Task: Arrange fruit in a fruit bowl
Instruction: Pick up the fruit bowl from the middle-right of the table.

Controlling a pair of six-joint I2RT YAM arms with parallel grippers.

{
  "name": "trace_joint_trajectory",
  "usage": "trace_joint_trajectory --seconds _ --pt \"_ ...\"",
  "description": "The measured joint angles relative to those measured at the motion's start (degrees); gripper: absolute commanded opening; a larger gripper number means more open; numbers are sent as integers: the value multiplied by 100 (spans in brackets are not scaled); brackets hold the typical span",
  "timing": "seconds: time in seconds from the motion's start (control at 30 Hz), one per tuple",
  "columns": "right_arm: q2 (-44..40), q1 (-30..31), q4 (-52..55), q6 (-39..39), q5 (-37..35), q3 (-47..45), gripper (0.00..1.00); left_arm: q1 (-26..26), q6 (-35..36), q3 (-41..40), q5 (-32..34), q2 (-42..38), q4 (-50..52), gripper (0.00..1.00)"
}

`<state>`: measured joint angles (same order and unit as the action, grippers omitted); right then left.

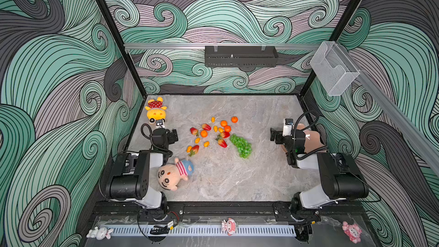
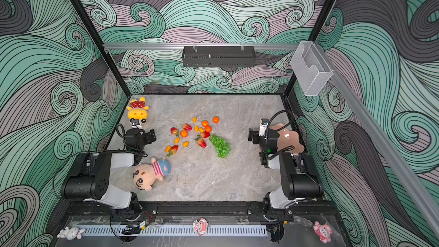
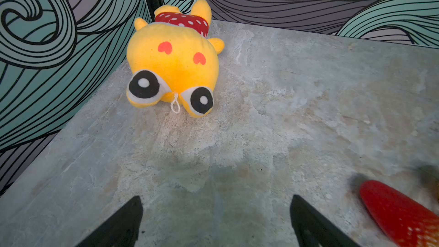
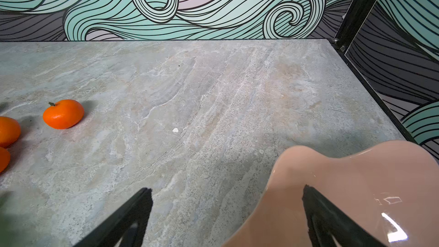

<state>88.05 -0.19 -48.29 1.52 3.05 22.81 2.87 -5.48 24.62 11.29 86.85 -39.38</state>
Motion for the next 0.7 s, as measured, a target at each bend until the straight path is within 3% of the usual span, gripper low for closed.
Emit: trace_joint_trajectory --seconds 0.7 --pt "0 -44 7 -2 127 0 99 0 0 0 0 0 0 99"
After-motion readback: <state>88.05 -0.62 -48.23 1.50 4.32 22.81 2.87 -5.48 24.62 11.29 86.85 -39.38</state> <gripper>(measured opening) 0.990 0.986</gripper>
